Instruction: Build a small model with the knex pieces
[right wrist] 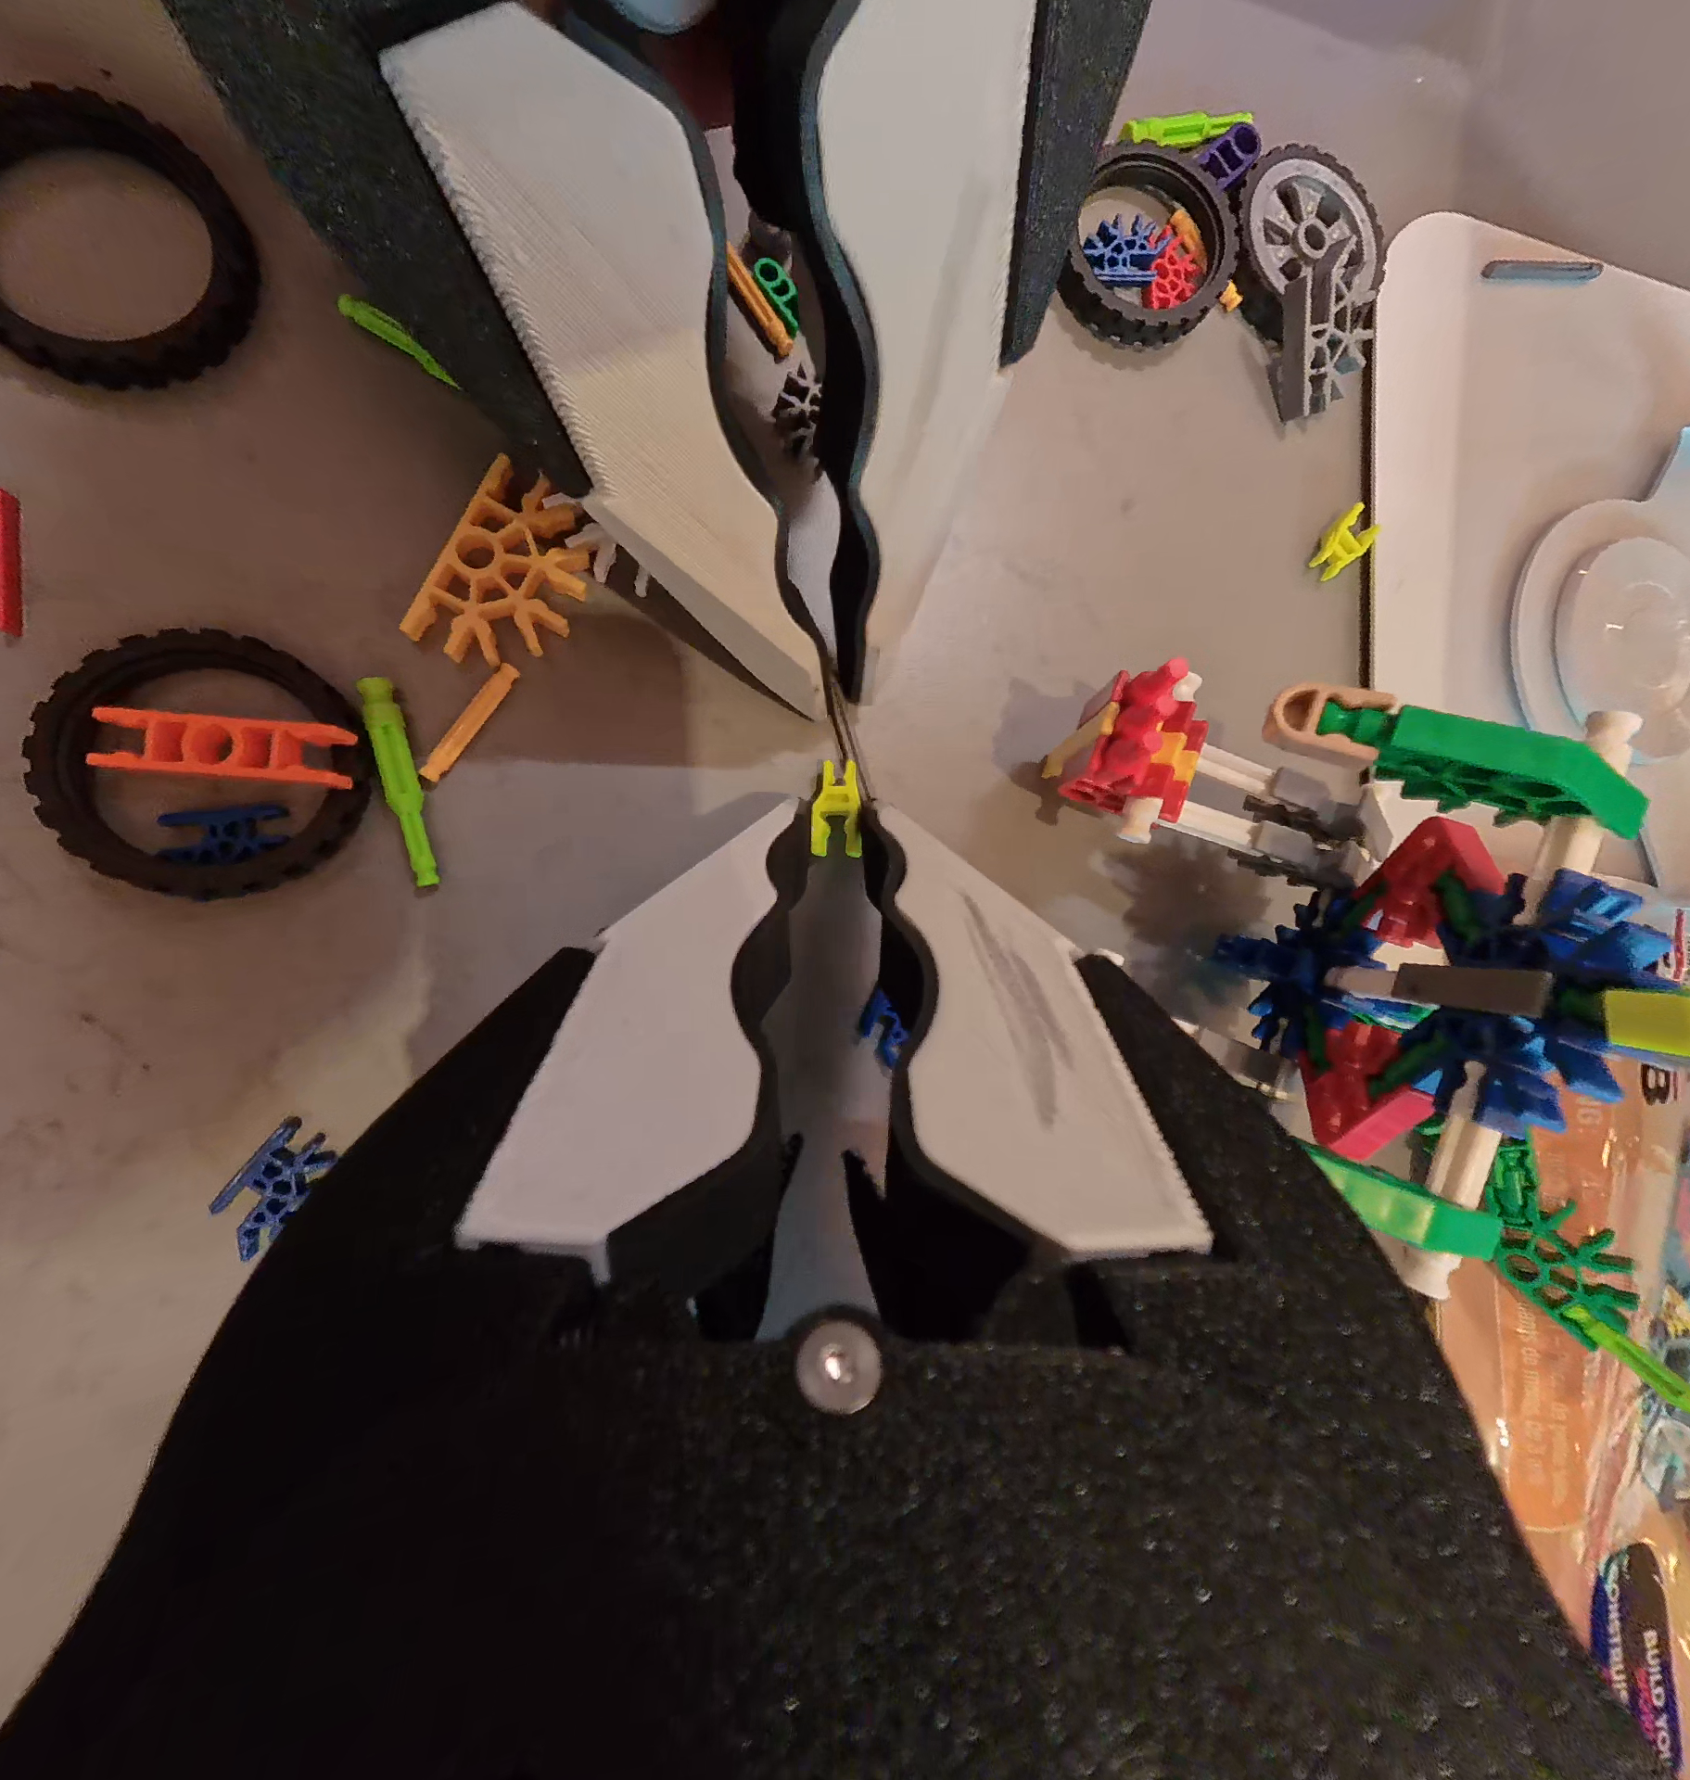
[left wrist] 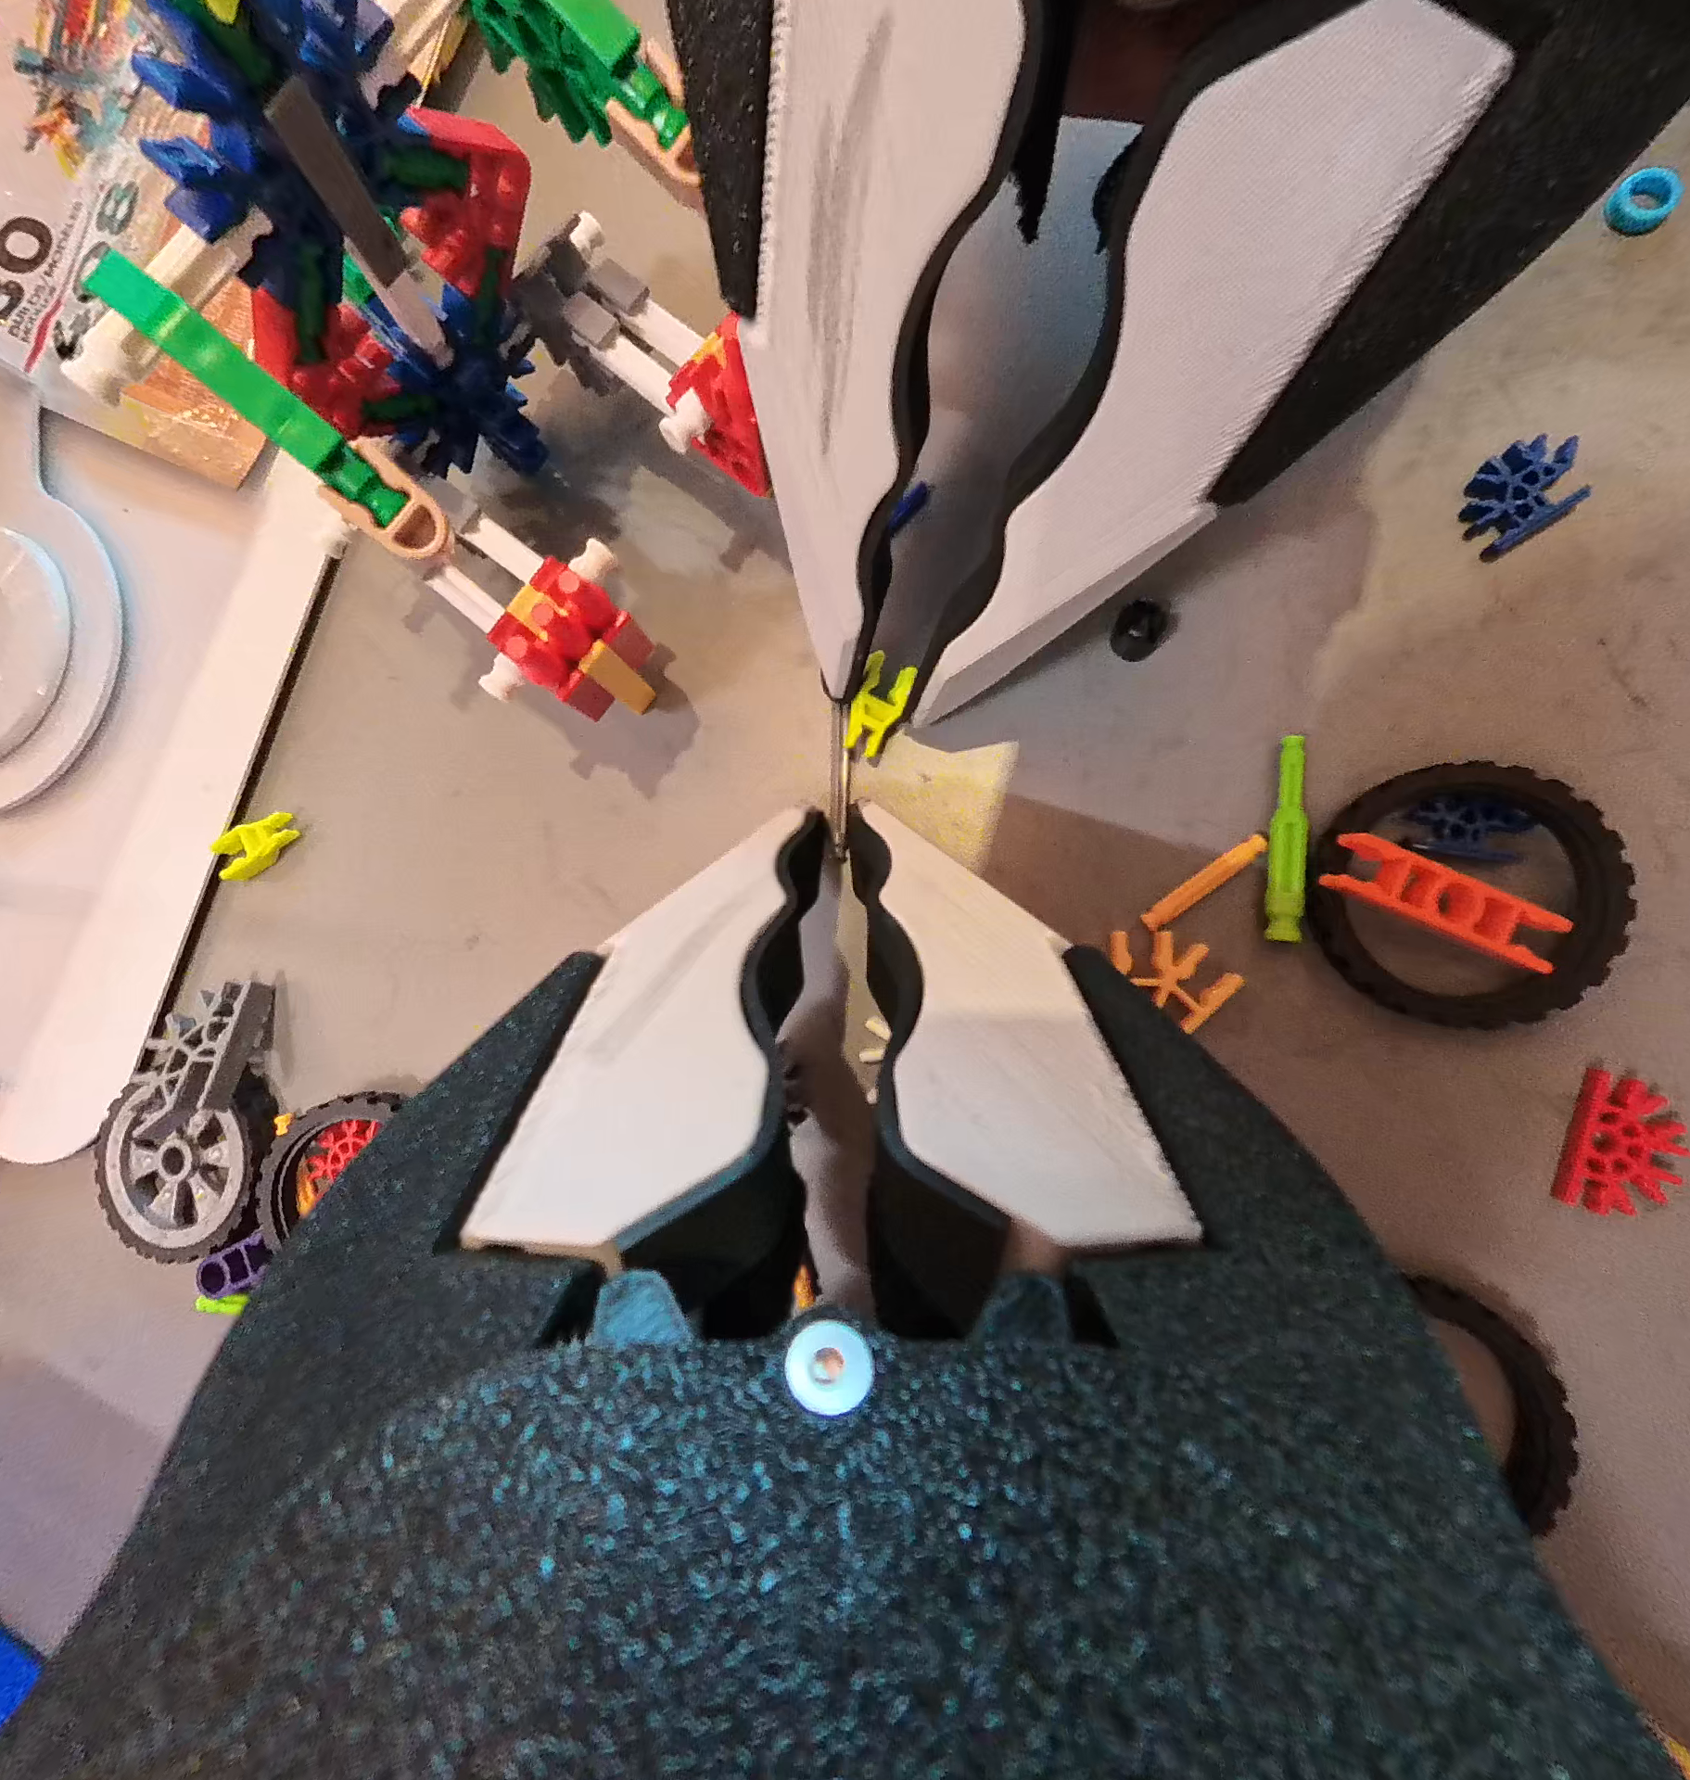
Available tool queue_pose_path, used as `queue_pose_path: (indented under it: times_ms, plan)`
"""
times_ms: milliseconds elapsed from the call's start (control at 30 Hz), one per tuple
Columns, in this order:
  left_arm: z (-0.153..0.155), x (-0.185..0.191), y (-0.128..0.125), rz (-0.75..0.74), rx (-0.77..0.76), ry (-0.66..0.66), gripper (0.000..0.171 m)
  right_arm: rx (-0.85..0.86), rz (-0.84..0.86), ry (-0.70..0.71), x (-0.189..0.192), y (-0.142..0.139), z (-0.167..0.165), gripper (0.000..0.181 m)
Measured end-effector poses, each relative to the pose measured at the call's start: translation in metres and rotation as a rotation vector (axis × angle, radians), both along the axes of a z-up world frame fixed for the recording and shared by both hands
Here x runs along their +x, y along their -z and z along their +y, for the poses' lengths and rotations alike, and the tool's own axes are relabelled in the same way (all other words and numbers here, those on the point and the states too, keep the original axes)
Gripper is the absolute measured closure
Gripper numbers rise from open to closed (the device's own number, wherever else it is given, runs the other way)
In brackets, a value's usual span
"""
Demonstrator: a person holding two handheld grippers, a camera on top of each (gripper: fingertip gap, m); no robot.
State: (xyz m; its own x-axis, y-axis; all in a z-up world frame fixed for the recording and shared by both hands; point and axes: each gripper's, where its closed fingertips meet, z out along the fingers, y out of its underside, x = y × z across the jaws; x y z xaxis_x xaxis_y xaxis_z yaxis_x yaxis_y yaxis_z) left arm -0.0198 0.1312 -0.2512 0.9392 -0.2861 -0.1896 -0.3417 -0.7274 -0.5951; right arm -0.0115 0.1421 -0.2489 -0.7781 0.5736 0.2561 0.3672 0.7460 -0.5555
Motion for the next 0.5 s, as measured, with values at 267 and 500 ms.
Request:
queue_pose_path:
  times_ms: [267, 500]
  plan:
    - [0.0021, 0.0018, 0.0003, 0.004, -0.003, 0.011, 0.170, 0.062, 0.034, -0.055, 0.0036, 0.0008, -0.0045, 0.171]
    - [0.0031, 0.0025, 0.0004, 0.006, -0.006, 0.016, 0.170, -0.045, -0.020, -0.048, 0.0086, -0.0052, -0.0078, 0.171]
